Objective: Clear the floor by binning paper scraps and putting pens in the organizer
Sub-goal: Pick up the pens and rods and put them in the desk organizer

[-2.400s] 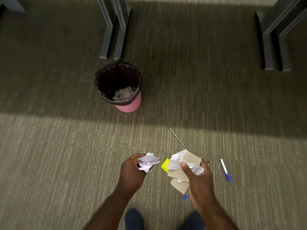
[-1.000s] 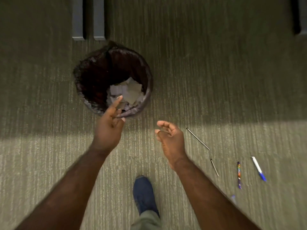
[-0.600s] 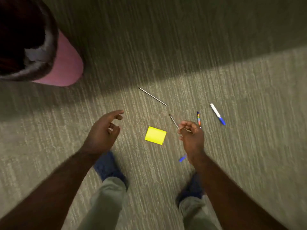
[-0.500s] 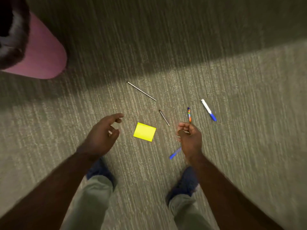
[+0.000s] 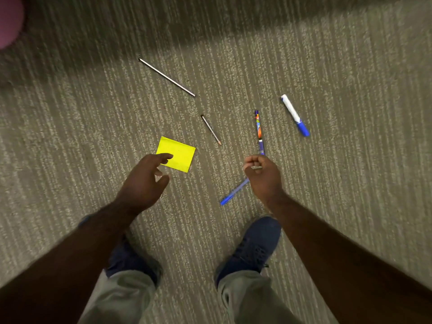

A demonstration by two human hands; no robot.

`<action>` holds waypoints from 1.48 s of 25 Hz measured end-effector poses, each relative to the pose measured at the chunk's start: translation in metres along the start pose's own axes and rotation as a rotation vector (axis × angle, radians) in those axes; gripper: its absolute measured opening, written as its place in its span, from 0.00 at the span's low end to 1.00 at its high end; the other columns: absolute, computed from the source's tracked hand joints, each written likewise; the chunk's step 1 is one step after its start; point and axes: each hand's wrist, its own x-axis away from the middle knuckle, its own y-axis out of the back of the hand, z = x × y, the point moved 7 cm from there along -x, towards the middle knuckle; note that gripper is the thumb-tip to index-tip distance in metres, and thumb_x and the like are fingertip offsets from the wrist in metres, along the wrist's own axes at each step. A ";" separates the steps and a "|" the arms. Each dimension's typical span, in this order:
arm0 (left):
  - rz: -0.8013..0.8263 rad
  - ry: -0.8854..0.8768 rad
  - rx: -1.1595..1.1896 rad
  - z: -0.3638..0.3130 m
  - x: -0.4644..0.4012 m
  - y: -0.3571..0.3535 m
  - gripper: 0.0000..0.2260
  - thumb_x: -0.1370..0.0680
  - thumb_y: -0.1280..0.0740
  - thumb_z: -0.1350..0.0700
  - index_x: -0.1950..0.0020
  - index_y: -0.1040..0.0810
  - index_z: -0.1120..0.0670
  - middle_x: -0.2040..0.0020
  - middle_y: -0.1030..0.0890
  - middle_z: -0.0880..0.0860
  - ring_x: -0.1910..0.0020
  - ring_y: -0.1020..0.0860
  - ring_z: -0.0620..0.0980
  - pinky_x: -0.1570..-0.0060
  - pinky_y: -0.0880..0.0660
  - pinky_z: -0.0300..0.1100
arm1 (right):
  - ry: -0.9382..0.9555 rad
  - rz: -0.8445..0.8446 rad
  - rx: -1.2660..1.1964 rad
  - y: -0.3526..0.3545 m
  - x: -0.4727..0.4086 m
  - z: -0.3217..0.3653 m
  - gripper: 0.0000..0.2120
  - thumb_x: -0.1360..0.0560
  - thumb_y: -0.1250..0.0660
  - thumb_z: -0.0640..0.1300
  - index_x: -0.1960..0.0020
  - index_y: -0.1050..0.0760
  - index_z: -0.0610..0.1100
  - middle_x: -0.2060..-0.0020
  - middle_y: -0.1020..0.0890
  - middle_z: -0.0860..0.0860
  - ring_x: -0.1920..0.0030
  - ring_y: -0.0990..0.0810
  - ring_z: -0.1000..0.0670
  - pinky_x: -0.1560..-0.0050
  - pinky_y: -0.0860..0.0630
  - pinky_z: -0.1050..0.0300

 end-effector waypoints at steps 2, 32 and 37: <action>0.002 -0.017 -0.016 0.005 -0.012 -0.011 0.23 0.30 0.30 0.68 0.37 0.27 0.55 0.46 0.24 0.52 0.61 0.24 0.51 0.56 0.33 0.32 | 0.010 -0.043 -0.003 0.001 -0.012 -0.010 0.07 0.28 0.34 0.34 0.50 0.22 0.38 0.55 0.19 0.45 0.57 0.22 0.50 0.52 0.25 0.56; -0.274 0.034 -0.152 -0.046 -0.173 -0.026 0.09 0.23 0.43 0.57 0.53 0.27 0.62 0.59 0.21 0.68 0.59 0.23 0.68 0.62 0.32 0.53 | 0.150 -0.510 0.085 0.030 -0.069 -0.026 0.11 0.23 0.37 0.45 0.48 0.24 0.37 0.56 0.19 0.39 0.57 0.25 0.49 0.49 0.27 0.54; -0.382 0.249 -0.368 -0.008 -0.212 0.030 0.21 0.25 0.37 0.43 0.48 0.25 0.62 0.50 0.20 0.69 0.49 0.23 0.68 0.55 0.27 0.53 | 0.144 -0.358 0.315 0.016 -0.119 0.005 0.20 0.28 0.30 0.50 0.52 0.28 0.33 0.54 0.23 0.35 0.51 0.26 0.38 0.49 0.35 0.49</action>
